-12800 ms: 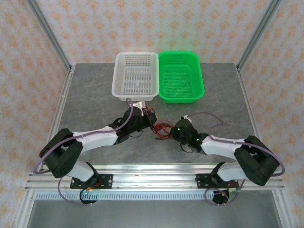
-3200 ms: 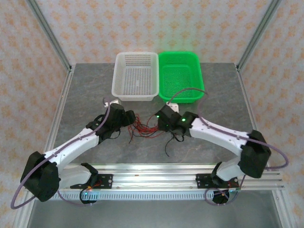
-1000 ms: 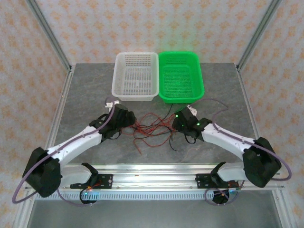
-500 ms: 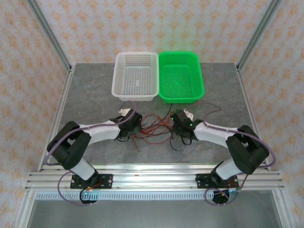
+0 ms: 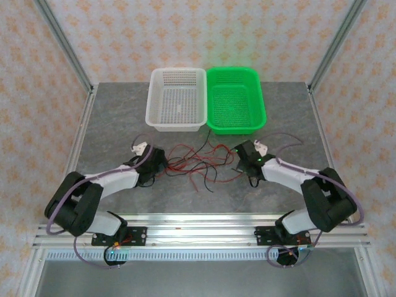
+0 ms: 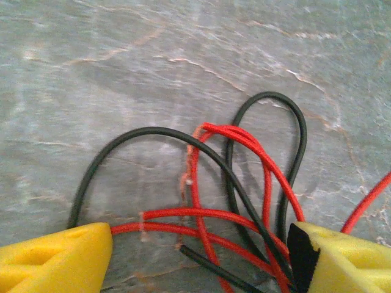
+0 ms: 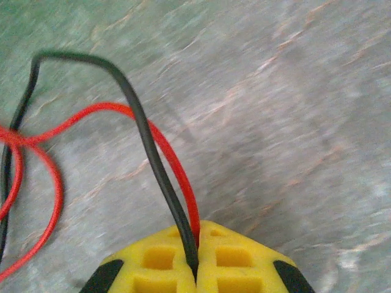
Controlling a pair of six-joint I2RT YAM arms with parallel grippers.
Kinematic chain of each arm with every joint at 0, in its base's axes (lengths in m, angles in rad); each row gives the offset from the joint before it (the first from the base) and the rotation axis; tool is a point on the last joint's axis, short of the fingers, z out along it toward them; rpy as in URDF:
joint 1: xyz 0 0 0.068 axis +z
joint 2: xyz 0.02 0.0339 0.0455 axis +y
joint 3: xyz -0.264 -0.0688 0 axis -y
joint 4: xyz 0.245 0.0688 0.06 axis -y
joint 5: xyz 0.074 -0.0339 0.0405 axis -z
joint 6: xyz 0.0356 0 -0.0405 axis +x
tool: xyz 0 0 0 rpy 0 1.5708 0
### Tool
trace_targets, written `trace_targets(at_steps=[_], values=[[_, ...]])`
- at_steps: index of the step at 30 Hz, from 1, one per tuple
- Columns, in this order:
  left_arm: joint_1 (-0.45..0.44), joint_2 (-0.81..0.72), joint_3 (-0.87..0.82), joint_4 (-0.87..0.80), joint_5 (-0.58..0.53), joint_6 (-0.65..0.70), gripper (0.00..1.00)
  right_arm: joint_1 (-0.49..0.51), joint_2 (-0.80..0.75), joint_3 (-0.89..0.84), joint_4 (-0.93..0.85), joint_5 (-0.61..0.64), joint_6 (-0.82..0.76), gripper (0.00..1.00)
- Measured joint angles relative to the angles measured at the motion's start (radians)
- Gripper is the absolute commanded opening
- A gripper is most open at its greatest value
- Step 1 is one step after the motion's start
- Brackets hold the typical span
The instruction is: Untangle the cables
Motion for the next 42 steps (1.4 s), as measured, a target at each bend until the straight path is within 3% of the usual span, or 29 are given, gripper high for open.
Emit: trace_targets(at_steps=[10,17,21,28,35,39,42], values=[[0.017,-0.198,-0.003,-0.021,0.029,0.009,0.81,-0.123,-0.094,-0.037,-0.031,0.010,-0.068,0.02],[0.017,-0.229,0.128,-0.107,0.058,0.057,0.80,-0.124,-0.168,-0.002,-0.117,-0.013,-0.108,0.44],[0.016,-0.229,0.153,-0.124,0.089,0.080,0.78,-0.124,-0.220,0.058,-0.167,-0.063,-0.145,0.52],[-0.031,-0.103,0.154,-0.109,0.127,0.091,0.74,-0.124,-0.259,0.102,-0.187,-0.160,-0.171,0.51],[-0.099,0.097,0.180,-0.038,0.146,0.090,0.68,-0.124,-0.139,0.088,-0.162,-0.126,-0.156,0.46],[-0.099,0.164,0.177,-0.005,0.127,0.082,0.66,-0.124,-0.050,0.050,-0.136,-0.089,-0.142,0.39],[-0.093,0.173,0.148,0.028,0.103,0.071,0.65,-0.124,-0.014,0.024,-0.120,-0.069,-0.134,0.20]])
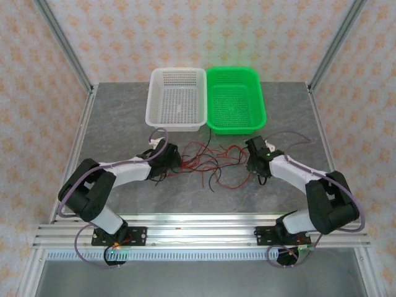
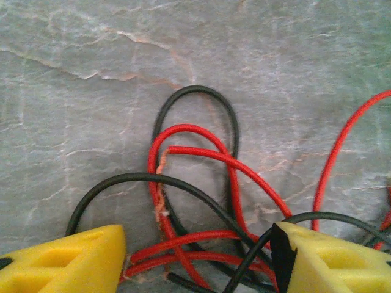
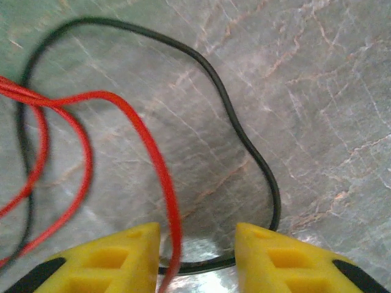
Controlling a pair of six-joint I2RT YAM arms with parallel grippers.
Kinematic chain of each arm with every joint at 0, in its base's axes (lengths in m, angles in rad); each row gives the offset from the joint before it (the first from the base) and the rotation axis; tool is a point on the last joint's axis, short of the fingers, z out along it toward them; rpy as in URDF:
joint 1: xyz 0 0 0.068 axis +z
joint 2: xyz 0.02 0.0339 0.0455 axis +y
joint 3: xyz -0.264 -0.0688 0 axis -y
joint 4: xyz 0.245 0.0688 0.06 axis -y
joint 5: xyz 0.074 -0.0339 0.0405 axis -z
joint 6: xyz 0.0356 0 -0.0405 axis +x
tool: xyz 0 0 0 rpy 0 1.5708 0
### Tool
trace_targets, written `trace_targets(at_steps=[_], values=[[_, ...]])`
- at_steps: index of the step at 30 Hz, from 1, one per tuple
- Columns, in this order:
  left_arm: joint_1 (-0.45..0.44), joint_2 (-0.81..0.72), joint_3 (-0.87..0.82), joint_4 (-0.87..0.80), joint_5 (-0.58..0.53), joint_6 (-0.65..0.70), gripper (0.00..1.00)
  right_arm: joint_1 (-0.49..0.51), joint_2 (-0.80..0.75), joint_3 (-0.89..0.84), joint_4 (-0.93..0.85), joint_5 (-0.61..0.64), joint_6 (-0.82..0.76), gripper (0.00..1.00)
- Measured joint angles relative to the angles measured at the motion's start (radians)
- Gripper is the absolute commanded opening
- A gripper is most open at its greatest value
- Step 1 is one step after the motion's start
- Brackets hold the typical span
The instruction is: Untangle the cables
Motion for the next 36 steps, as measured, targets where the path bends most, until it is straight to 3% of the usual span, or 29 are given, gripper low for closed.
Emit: trace_targets(at_steps=[4,10,16,27,36], values=[[0.040,-0.045,-0.069,0.055,-0.014,-0.020,0.65,0.000,0.003,-0.004,0.019,0.032,0.003,0.00],[0.146,-0.153,-0.152,0.029,-0.053,-0.025,0.65,0.000,-0.037,0.046,-0.018,0.076,-0.023,0.00],[0.182,-0.209,-0.158,0.006,-0.072,-0.018,0.66,-0.002,-0.153,0.128,-0.044,0.068,-0.087,0.00],[0.182,-0.222,-0.165,0.006,-0.048,-0.011,0.68,-0.002,-0.358,0.279,-0.065,-0.030,-0.271,0.00],[0.142,-0.421,-0.046,-0.109,-0.088,0.086,0.70,-0.002,-0.390,0.367,-0.069,-0.193,-0.415,0.00]])
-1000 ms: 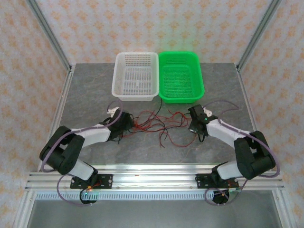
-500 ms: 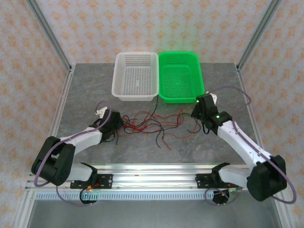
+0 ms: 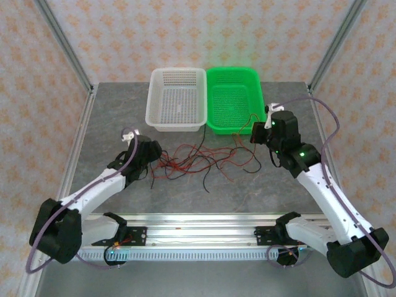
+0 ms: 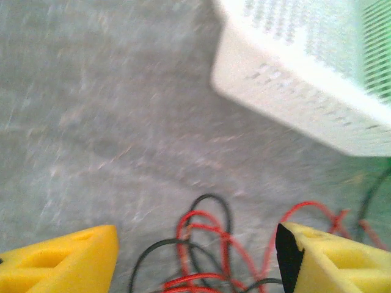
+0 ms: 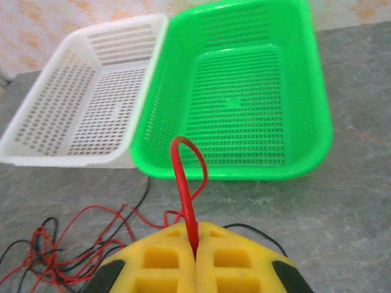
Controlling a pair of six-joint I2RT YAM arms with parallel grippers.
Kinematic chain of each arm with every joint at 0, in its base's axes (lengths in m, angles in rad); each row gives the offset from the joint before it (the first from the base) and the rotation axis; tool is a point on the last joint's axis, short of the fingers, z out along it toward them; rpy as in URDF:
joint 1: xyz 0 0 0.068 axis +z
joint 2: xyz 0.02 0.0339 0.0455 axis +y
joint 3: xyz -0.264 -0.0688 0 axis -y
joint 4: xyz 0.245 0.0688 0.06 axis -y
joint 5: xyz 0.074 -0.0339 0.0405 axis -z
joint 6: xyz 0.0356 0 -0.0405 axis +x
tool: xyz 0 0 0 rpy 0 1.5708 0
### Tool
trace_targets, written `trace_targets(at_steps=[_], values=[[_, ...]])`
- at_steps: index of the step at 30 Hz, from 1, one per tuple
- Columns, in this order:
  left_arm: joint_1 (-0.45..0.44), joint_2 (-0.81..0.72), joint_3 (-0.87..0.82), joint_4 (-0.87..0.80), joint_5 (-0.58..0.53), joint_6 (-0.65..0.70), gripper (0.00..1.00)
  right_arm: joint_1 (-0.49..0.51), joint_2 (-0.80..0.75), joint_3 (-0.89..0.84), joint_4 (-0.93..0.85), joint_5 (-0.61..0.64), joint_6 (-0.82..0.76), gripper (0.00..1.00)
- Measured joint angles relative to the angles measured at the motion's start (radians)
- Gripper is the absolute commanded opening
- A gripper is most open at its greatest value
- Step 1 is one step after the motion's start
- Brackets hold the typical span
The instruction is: Untangle the cables
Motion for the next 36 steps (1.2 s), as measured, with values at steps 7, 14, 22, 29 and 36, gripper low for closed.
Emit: trace_targets(at_steps=[7,14,22,29,36], values=[[-0.098,-0.063,0.111,0.055,0.077,0.208,0.81,0.000,-0.023,0.074,-0.005,-0.169,-0.106,0.00],[-0.131,-0.026,0.111,0.323,0.360,0.508,0.80,0.000,-0.062,0.118,-0.013,-0.355,-0.303,0.00],[-0.131,0.112,0.103,0.600,0.667,0.825,0.89,0.000,-0.082,0.127,-0.053,-0.575,-0.669,0.00],[-0.135,0.208,0.226,0.514,0.837,1.038,0.86,0.000,-0.079,0.154,-0.072,-0.675,-0.879,0.00],[-0.187,0.307,0.327,0.387,0.921,1.146,0.67,0.000,-0.054,0.185,-0.079,-0.687,-0.927,0.00]])
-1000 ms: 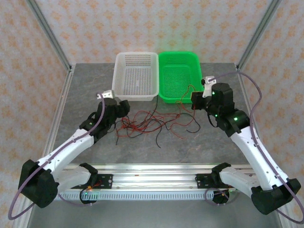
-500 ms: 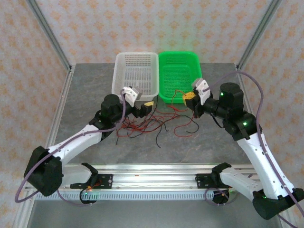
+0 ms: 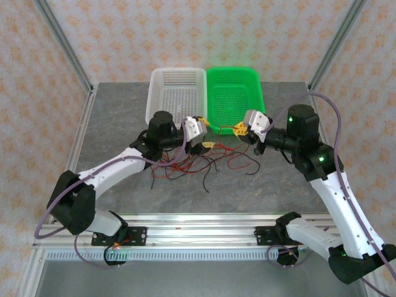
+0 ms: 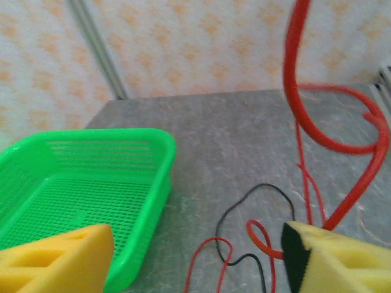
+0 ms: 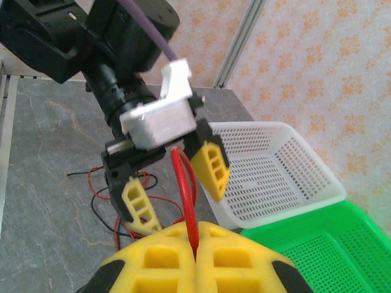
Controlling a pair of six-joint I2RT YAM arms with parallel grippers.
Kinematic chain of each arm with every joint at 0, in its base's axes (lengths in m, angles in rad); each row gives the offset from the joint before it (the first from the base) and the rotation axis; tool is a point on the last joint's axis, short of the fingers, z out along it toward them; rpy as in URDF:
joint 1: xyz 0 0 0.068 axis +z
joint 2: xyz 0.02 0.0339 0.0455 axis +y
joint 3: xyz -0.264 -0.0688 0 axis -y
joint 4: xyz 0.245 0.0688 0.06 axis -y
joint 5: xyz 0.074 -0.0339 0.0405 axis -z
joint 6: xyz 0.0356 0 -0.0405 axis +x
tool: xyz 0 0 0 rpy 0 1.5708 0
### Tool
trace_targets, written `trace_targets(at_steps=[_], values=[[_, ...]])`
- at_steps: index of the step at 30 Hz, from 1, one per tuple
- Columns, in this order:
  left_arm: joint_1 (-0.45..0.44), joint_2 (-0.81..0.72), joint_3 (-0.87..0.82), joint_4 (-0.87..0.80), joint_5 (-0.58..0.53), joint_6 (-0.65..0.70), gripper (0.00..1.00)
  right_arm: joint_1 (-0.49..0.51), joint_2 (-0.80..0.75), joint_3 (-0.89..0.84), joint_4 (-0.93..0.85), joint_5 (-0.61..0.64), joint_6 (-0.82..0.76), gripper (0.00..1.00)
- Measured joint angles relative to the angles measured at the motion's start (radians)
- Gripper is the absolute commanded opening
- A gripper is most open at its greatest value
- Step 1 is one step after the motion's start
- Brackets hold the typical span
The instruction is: Untangle the cables
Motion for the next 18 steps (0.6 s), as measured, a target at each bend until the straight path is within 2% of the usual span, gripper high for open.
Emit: trace_targets(at_steps=[7,10,15,18], values=[[-0.036,0.016,0.018,-0.106,0.004,0.053,0.67,0.000,-0.011,0.000,0.016,0.024,0.004,0.00],[-0.035,-0.023,0.014,-0.149,-0.053,0.077,0.68,0.000,-0.014,-0.002,0.030,0.049,0.011,0.00],[-0.035,-0.112,0.013,-0.219,-0.178,0.120,0.78,0.000,-0.024,-0.019,0.060,0.076,0.031,0.00],[-0.035,-0.137,0.013,-0.230,-0.203,0.131,0.81,0.000,-0.024,-0.020,0.078,0.076,0.039,0.00]])
